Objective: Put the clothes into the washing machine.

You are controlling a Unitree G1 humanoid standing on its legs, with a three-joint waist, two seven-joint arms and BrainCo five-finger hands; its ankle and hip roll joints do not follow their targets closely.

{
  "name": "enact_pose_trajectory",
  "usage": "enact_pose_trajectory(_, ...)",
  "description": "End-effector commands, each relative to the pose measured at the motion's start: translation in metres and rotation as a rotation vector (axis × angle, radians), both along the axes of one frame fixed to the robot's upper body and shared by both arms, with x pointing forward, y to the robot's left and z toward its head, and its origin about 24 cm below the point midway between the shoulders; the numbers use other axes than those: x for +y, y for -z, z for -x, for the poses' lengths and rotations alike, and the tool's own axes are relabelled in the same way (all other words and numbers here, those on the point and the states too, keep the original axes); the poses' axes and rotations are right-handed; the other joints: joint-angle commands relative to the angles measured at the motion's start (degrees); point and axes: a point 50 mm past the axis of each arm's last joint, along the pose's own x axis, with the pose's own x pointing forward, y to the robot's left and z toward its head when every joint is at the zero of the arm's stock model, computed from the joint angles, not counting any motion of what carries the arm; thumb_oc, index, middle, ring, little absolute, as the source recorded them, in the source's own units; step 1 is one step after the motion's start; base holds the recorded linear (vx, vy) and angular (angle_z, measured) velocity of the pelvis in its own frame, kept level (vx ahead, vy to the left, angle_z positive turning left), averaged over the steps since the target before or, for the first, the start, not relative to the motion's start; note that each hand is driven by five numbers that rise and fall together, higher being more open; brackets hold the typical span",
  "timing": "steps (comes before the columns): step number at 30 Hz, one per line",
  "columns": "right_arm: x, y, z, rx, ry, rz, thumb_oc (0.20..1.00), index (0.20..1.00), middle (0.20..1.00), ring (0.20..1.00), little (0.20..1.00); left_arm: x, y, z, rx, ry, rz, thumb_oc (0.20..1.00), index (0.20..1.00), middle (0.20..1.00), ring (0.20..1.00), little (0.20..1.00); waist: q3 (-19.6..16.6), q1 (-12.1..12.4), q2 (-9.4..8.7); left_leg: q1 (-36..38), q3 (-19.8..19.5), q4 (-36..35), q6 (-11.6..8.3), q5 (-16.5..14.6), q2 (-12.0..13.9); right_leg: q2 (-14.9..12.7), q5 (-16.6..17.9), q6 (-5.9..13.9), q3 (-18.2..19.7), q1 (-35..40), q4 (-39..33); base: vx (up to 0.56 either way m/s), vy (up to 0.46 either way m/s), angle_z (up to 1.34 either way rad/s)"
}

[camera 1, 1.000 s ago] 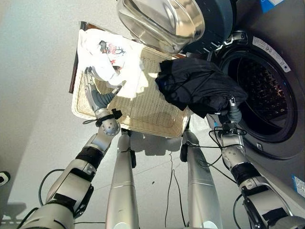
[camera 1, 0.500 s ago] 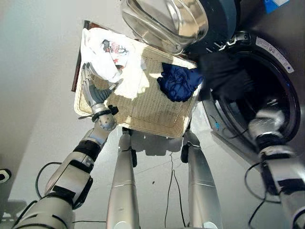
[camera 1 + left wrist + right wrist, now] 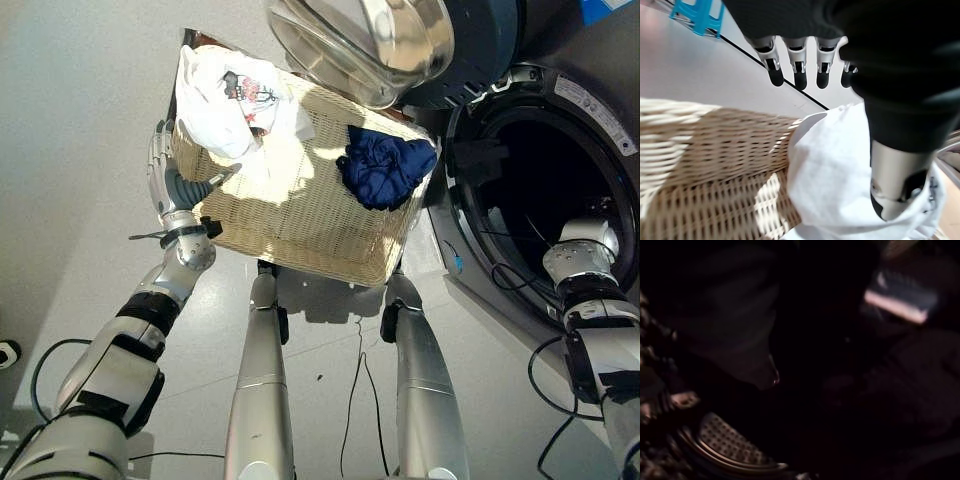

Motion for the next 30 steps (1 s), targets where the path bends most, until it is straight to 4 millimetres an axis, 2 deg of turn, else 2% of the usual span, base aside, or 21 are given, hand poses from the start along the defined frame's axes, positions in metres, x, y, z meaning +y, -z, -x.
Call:
enact_pose_trajectory(1, -0.074, -0.091, 0.071, -0.17, 0.32, 0.219, 1.0, 1.0, 1.0, 1.0, 1.0, 0.004, -0.02, -0.002, -0.049, 0.007, -0.095, 1.0, 1.0, 1.0, 1.0, 1.0, -1.16, -1.31, -4.16, -0.16, -1.8, 0.42, 4.88, 0.29, -6.02, 2.4, 4.71, 1.75, -5.53, 3.18, -3.9, 0.0, 0.0, 0.0)
enact_pose_trajectory(3, -0.074, -0.076, 0.062, 0.025, 0.316, 0.199, 1.0, 1.0, 1.0, 1.0, 1.0, -0.004, -0.022, -0.006, -0.036, 0.035, -0.151, 1.0, 1.0, 1.0, 1.0, 1.0, -1.16, -0.93, -3.56, 0.16, -1.76, 0.38, 4.93, -0.25, -6.2, 2.26, 4.19, 1.98, -5.73, 3.43, -3.69, 0.02, -0.012, 0.02)
enact_pose_trajectory(4, -0.07, -0.071, 0.052, 0.247, 0.299, 0.281, 1.0, 1.0, 1.0, 1.0, 1.0, -0.011, -0.024, -0.009, -0.027, 0.049, -0.188, 1.0, 1.0, 1.0, 1.0, 1.0, -1.16, -0.79, -3.32, -0.13, -1.64, 0.43, 4.97, -0.15, -6.27, 2.06, 4.38, 1.99, -5.82, 3.2, -3.77, 0.01, -0.012, 0.05)
enact_pose_trajectory(10, -0.057, -0.078, 0.029, 0.639, 0.254, 0.473, 1.0, 1.0, 1.0, 1.0, 1.0, -0.024, -0.042, -0.017, -0.034, 0.071, -0.309, 1.0, 1.0, 1.0, 1.0, 1.0, -1.16, -0.6, -2.66, -0.97, -1.48, 0.2, 5.37, 0.41, -6.79, 1.97, 4.76, 1.92, -6.07, 2.21, -3.95, -0.01, 0.009, 0.06)
enact_pose_trajectory(12, -0.055, -0.079, 0.027, 0.66, 0.243, 0.486, 1.0, 1.0, 1.0, 1.0, 1.0, -0.026, -0.045, -0.018, -0.036, 0.072, -0.327, 1.0, 1.0, 1.0, 1.0, 1.0, -1.16, -0.62, -2.61, -1.06, -1.44, 0.23, 5.39, 0.4, -6.81, 1.96, 4.72, 1.89, -6.05, 2.09, -3.95, -0.01, 0.019, 0.04)
enact_pose_trajectory(15, -0.04, -0.074, 0.009, 0.784, 0.169, 0.572, 1.0, 1.0, 1.0, 1.0, 1.0, -0.04, -0.063, -0.026, -0.05, 0.061, -0.43, 1.0, 1.0, 1.0, 1.0, 1.0, -1.16, -1.08, -1.98, -1.68, -0.78, 0.07, 5.41, 0.53, -6.83, 1.97, 4.57, 1.95, -5.79, 1.19, -3.75, -0.02, 0.05, 0.03)
enact_pose_trajectory(19, -0.035, -0.07, 0.005, 0.804, 0.148, 0.588, 1.0, 1.0, 1.0, 1.0, 1.0, -0.044, -0.069, -0.029, -0.049, 0.051, -0.462, 1.0, 1.0, 1.0, 1.0, 1.0, -1.16, -1.29, -1.86, -2.02, -0.58, 0.22, 5.42, 0.48, -6.76, 1.93, 4.49, 1.98, -5.72, 0.75, -3.57, -0.01, 0.02, 0.01)
enact_pose_trajectory(20, -0.028, -0.06, -0.002, 0.86, 0.106, 0.628, 1.0, 1.0, 1.0, 1.0, 1.0, -0.047, -0.079, -0.034, -0.05, -0.002, -0.549, 1.0, 1.0, 1.0, 1.0, 1.0, -1.16, -1.93, -1.61, -2.51, -0.05, 0.17, 5.32, 0.54, -6.62, 1.99, 4.62, 2.11, -5.37, -0.09, -3.43, -0.02, 0.059, 0.01)
enact_pose_trajectory(21, -0.026, -0.057, -0.003, 0.87, 0.1, 0.638, 1.0, 1.0, 1.0, 1.0, 1.0, -0.048, -0.081, -0.034, -0.053, -0.015, -0.564, 1.0, 1.0, 1.0, 1.0, 1.0, -1.16, -2.11, -1.55, -2.62, 0.03, 0.18, 5.35, 0.57, -6.64, 2.04, 4.71, 2.11, -5.26, -0.31, -3.39, -0.02, 0.084, 0.02)
enact_pose_trajectory(30, -0.011, -0.022, -0.013, 0.917, -0.021, 0.68, 1.0, 1.0, 1.0, 1.0, 1.0, -0.032, -0.089, -0.04, 0.001, -0.18, -0.605, 1.0, 1.0, 1.0, 1.0, 1.0, -1.16, -3.92, -1.57, -3.65, 1.33, -0.17, 5.0, 0.64, -5.81, 2.51, 4.88, 2.22, -3.94, -2.12, -3.42, -0.01, 0.047, 0.0)
